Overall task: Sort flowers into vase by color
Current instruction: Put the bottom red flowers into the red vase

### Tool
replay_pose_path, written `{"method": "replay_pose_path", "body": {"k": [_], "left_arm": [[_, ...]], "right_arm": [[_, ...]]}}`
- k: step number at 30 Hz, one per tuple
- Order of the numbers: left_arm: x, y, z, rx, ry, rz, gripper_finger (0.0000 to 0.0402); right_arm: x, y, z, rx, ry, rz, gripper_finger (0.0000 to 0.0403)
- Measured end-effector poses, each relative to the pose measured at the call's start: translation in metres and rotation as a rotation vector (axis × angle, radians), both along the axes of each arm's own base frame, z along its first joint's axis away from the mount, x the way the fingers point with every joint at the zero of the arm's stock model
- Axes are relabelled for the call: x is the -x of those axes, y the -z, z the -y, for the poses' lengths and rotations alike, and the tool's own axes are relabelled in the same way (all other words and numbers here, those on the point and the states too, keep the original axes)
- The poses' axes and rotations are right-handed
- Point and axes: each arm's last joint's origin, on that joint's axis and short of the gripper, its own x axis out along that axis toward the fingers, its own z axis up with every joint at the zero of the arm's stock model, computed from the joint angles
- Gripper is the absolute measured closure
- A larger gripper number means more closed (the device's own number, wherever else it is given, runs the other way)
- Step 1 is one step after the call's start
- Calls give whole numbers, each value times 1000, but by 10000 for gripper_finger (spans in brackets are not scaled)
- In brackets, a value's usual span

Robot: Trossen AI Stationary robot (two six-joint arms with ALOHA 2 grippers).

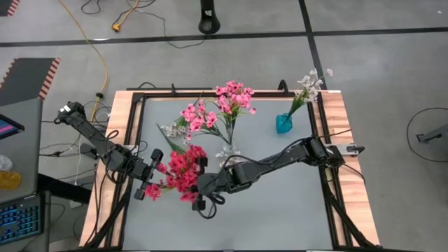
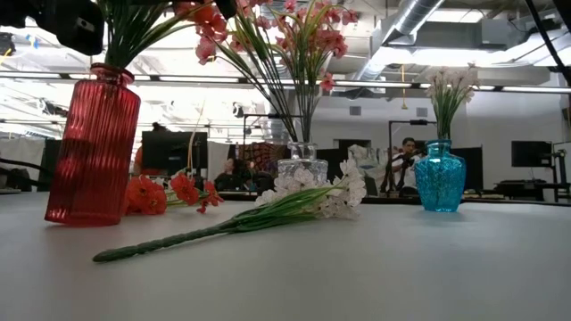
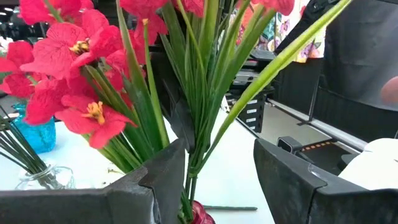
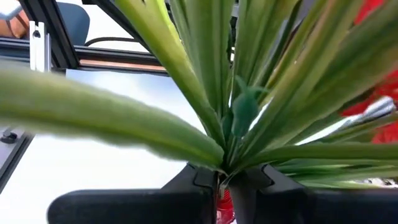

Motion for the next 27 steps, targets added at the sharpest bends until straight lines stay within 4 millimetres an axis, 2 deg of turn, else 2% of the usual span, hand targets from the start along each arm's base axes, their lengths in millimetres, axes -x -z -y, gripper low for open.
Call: {"method": "replay_pose_path", "body": {"k": [12,27], "left_arm": [[0,0,0,0,0,0,221],[0,0,0,0,0,0,221]], "right_arm": [[-1,0,-2,-22,-65,-1,347],[0,-2,-2,-26,-108,-8,245]]}}
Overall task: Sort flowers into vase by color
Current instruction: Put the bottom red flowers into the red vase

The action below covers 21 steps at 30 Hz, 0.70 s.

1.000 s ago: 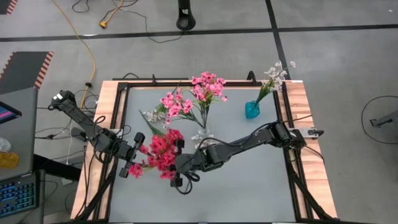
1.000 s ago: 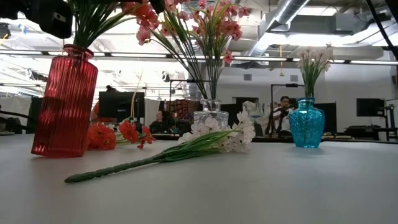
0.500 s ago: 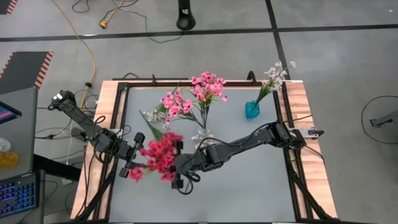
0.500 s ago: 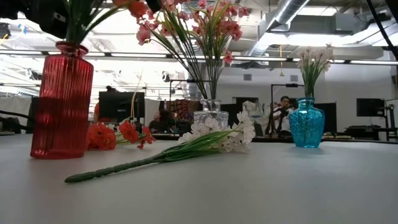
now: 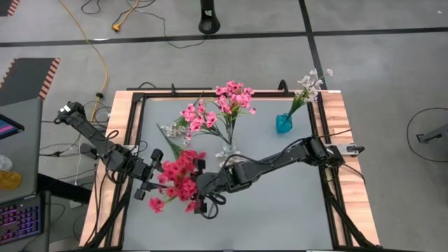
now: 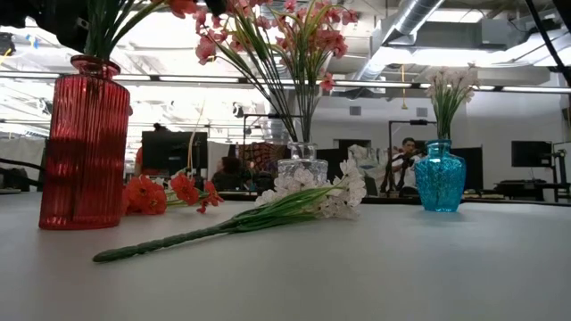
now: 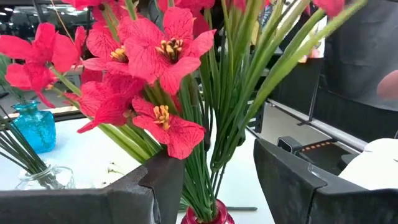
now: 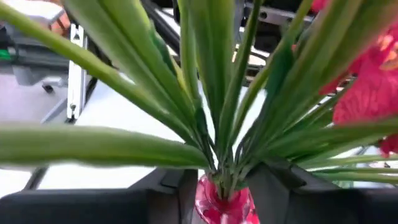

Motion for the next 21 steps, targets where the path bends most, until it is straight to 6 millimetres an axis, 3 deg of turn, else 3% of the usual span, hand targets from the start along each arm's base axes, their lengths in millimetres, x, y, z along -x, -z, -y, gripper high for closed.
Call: {"method": "replay_pose_path", "body": {"k": [11,21], "left_arm": [[0,0,0,0,-1,0,221],[0,0,0,0,0,0,221]], "right_arm": [[18,-31,7,60,-23,-10,234],[34,-45,12,81,-22,-72,236]]}}
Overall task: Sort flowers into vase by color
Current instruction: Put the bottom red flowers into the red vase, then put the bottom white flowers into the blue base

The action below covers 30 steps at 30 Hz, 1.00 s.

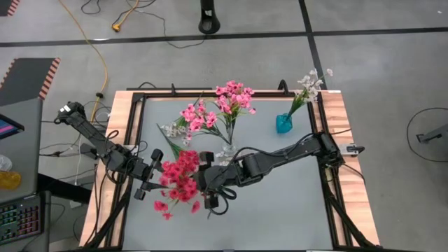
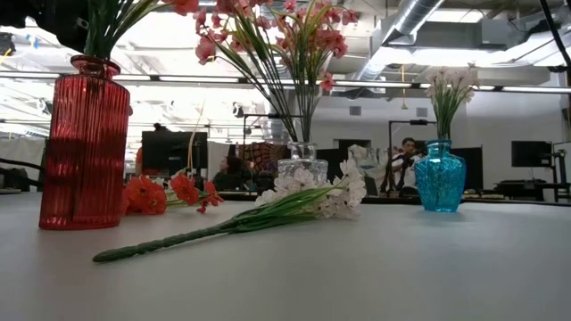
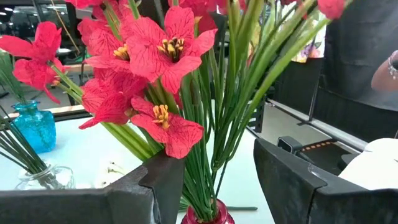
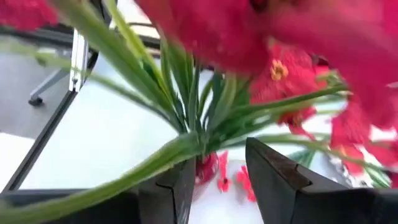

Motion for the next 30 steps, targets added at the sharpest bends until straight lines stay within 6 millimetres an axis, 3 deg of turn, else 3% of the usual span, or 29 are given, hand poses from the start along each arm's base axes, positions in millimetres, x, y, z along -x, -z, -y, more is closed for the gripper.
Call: {"method": "replay_pose_path", "body": {"k": [11,19,23,30], "left_arm": [[0,0,0,0,0,0,221],[0,0,0,0,0,0,221],[0,0,0,0,0,0,221],[0,0,0,0,0,0,221]], "right_arm": [[36,-34,12,35,14,-81,237],[69,-52,25,-61,195,-173,237],[79,-47,28,-185,339,-261,237],[76,-10,22,-418,711,-413,237]]}}
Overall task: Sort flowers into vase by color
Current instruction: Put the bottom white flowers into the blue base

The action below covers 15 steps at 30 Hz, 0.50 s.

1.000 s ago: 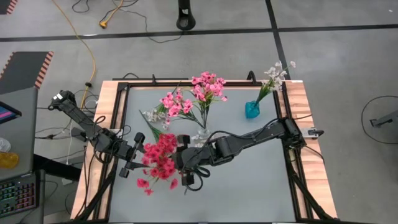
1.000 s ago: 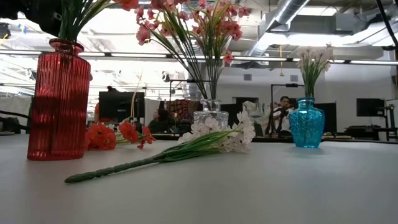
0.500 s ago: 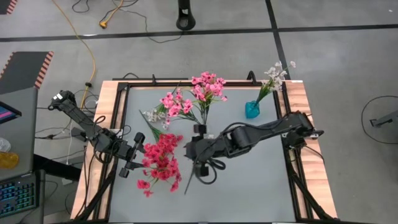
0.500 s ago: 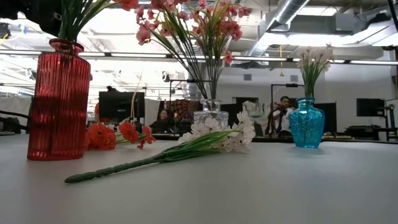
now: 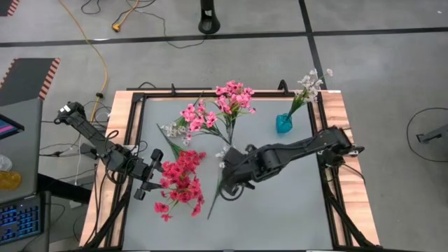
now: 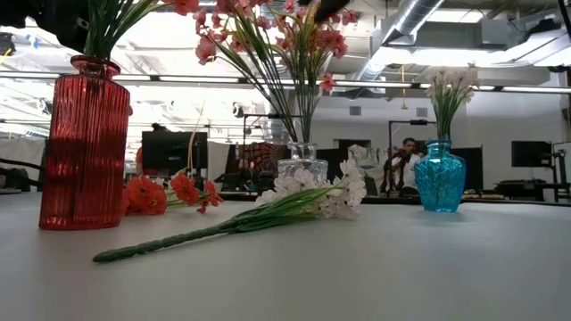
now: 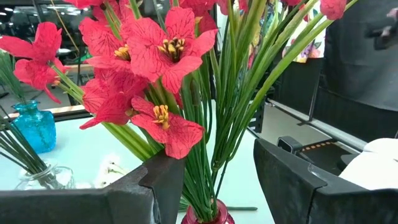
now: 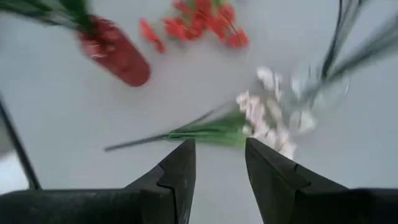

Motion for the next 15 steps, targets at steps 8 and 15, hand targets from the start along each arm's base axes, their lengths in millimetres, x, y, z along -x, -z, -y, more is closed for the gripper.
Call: {"method": "replay_pose_path", "body": {"k": [8,15], "left_arm": [[0,0,0,-2,0,-2,221],[0,3,0,-17,0,-20,221]], "right_arm": [[-25,50,1,-187,284,-120,237],[-44,93,1,-202,384,-190,237]]}}
